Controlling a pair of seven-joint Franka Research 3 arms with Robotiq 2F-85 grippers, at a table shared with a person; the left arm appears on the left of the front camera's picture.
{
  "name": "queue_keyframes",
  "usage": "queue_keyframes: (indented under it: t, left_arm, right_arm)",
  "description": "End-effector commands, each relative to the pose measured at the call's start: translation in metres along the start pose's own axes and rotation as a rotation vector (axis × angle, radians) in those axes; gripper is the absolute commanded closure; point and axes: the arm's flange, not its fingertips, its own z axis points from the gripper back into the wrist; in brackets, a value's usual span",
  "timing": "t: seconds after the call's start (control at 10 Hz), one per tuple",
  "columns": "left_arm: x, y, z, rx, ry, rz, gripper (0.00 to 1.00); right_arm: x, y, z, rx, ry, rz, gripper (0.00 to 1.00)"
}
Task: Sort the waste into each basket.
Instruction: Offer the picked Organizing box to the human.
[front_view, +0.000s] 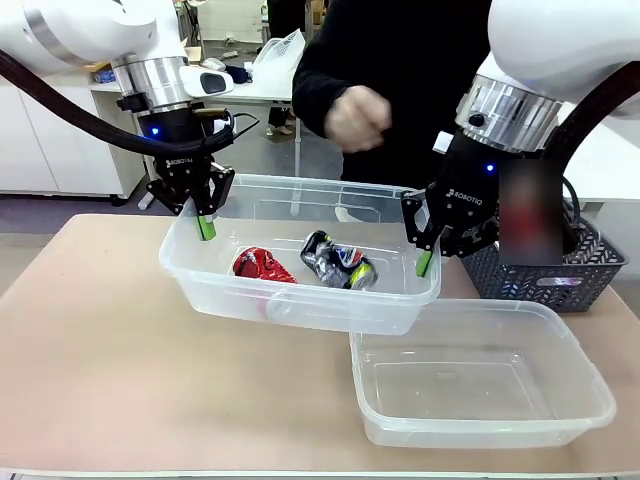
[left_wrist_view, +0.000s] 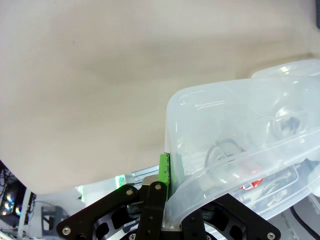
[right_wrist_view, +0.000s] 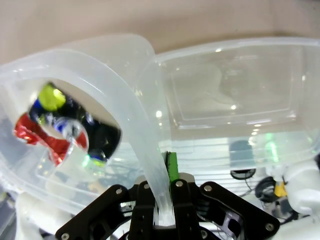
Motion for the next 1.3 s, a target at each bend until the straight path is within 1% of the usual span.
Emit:
queue_keyframes:
  t: [0.0,1.2]
  left_arm:
    - [-0.0018,0.0006,0.0077,-0.012,0.006,-0.008,0.97]
    - [-0.0018,0.0006,0.0077,-0.012,0.006,-0.008,0.97]
  right_arm:
    - [0.0034,-0.0041,0.0022,0.012,0.004,0.004,0.96]
    - [0.0034,-0.0041,0.0022,0.012,0.004,0.004,0.96]
